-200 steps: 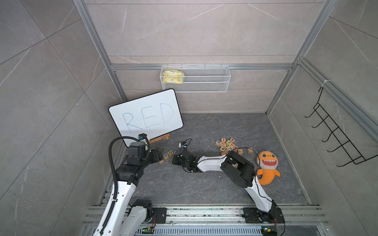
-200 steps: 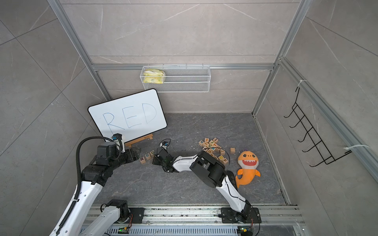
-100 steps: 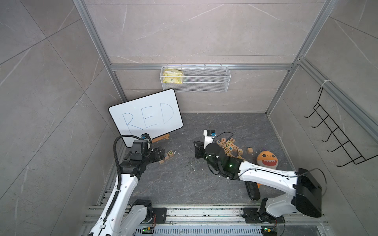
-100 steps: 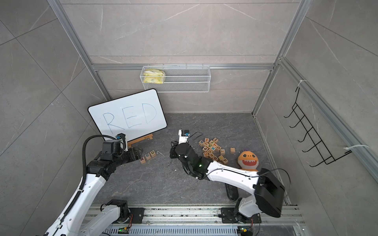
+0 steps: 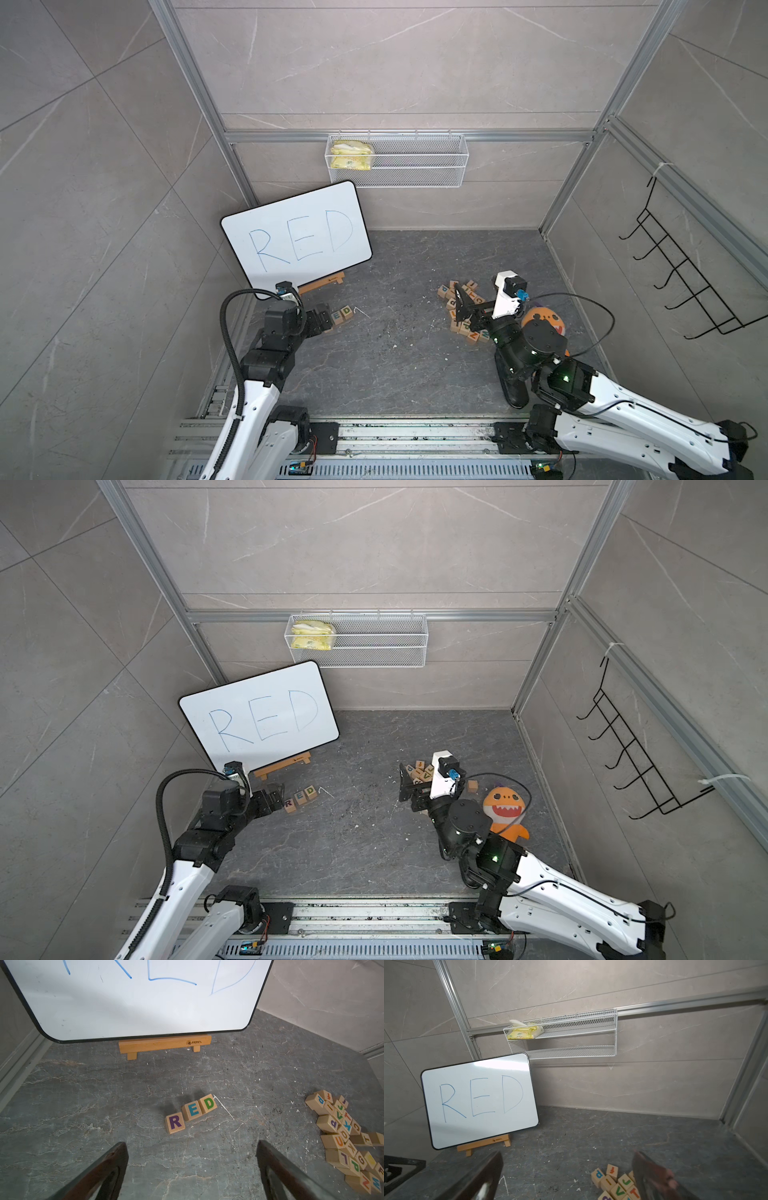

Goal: Assemble the uppercase word "red" with letter blocks
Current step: Reset both arms

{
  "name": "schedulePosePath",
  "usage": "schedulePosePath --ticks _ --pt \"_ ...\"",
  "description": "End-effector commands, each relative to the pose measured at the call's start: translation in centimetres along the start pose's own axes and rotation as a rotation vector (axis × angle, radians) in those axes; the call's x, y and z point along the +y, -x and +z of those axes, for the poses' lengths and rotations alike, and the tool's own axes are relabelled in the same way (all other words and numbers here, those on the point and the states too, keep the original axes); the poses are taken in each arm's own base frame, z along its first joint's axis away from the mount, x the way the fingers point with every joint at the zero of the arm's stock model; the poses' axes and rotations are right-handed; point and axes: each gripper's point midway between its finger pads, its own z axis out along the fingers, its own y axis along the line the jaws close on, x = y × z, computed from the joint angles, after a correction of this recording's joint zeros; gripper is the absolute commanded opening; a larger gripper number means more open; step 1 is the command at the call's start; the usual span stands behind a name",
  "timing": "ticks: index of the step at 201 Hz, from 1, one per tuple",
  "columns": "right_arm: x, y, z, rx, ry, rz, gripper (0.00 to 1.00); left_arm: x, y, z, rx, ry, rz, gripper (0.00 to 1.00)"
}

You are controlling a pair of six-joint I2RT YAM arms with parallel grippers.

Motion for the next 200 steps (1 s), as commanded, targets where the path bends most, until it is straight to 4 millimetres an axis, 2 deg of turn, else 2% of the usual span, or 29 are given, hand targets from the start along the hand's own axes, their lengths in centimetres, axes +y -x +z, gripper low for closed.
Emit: schedulePosePath --ticks 1,18,40,60,76,90,107,132,148,175,186,200 --pt "-1.2 0.2 -0.9 -0.028 -0.028 -0.197 1.00 -0.7 3.6 -0.9 -0.245 -0.043 0.092 1.00" --pt "-2.4 -0.3 -1.3 -0.022 -0.080 -0.288 1.00 -1.2 3.9 -1.3 -0.337 -0.081 0.159 1.00" --pt "-5.8 -0.9 -1.9 -0.061 -0.251 -0.368 1.00 -1.0 4.5 -1.1 -0.476 -0.097 0.146 1.00" --pt "-9.7 -1.8 -2.3 -0.090 -0.350 -0.325 1.00 1.3 4.2 0.4 -0.473 0.026 0.102 1.00" --pt "-13.2 -3.7 -2.4 -0.035 -0.424 -0.259 1.00 3.3 3.3 1.9 -0.402 0.152 0.121 1.00" --pt "-15.4 -5.2 -2.2 -0.009 -0.485 -0.189 1.00 4.8 2.5 2.7 -0.371 0.230 0.116 1.00" --pt "-16.1 -8.1 -0.2 0.047 -0.456 -0.184 1.00 5.6 2.2 3.0 -0.384 0.278 0.138 1.00" --pt "-18.0 -14.0 3.5 0.302 -0.458 -0.084 1.00 6.4 1.8 4.1 -0.362 0.331 0.191 1.00" --pt "-18.8 -17.3 5.1 0.395 -0.432 -0.072 1.00 7.8 1.2 5.0 -0.313 0.422 0.204 1.00" --pt "-21.3 -21.4 5.1 0.445 -0.476 0.002 1.00 9.1 -0.6 6.2 -0.271 0.475 0.217 1.00" --pt "-22.6 -22.7 4.7 0.474 -0.525 0.020 1.00 8.9 -1.1 6.5 -0.283 0.453 0.215 1.00" --pt "-23.2 -23.6 4.7 0.477 -0.532 0.043 1.00 8.1 -1.2 7.2 -0.279 0.396 0.236 1.00"
